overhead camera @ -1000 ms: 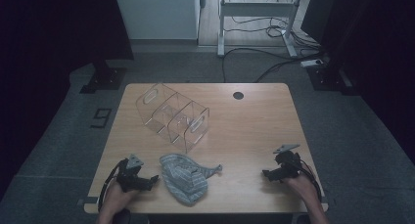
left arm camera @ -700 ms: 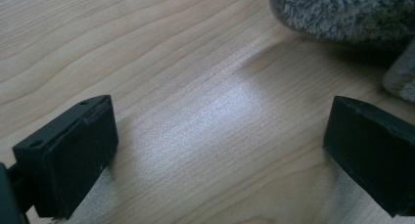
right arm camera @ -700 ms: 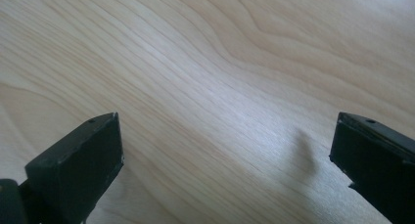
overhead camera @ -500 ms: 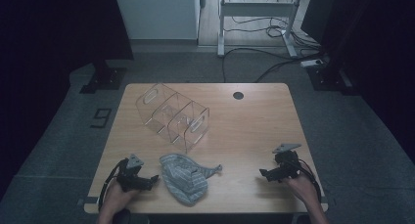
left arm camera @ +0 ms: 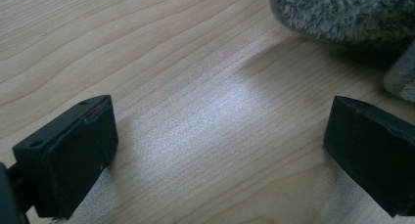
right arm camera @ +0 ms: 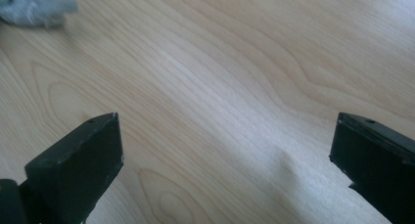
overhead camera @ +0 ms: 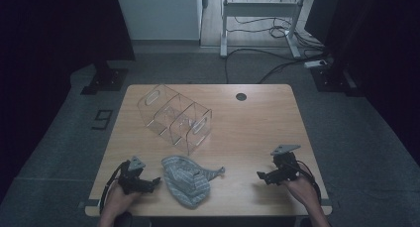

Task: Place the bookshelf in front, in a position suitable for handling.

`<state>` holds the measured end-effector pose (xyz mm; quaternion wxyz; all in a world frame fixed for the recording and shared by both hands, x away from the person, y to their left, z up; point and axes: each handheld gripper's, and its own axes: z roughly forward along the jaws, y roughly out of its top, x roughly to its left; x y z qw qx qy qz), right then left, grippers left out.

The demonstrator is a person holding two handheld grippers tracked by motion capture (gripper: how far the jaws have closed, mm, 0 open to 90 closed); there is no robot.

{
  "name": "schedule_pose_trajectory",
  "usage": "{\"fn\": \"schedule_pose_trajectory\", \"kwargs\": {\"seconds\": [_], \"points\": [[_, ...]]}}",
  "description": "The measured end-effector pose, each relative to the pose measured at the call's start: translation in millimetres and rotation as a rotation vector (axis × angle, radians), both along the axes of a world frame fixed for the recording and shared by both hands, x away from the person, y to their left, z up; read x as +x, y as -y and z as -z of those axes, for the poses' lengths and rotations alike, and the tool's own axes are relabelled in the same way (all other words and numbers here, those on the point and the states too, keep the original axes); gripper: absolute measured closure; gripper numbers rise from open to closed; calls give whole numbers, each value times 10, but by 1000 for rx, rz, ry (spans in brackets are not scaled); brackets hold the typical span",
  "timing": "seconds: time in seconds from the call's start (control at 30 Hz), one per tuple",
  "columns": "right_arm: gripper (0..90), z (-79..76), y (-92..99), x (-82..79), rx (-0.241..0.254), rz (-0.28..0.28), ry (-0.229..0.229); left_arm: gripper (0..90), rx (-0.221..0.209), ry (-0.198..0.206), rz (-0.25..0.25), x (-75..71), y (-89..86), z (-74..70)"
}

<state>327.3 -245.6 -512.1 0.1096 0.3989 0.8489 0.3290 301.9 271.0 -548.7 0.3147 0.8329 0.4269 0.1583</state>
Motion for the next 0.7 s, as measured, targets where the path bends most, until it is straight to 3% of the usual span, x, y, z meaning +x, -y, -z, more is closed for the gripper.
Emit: {"fn": "schedule_pose_trajectory", "kwargs": {"seconds": [0.07,0.7], "points": [[0,-22,-23,3,21,-8,6,0,-1,0,-1,0,1,1],[0,-123,-347,19,37,-109,7,0,1,0,-3,6,4,0]]}}
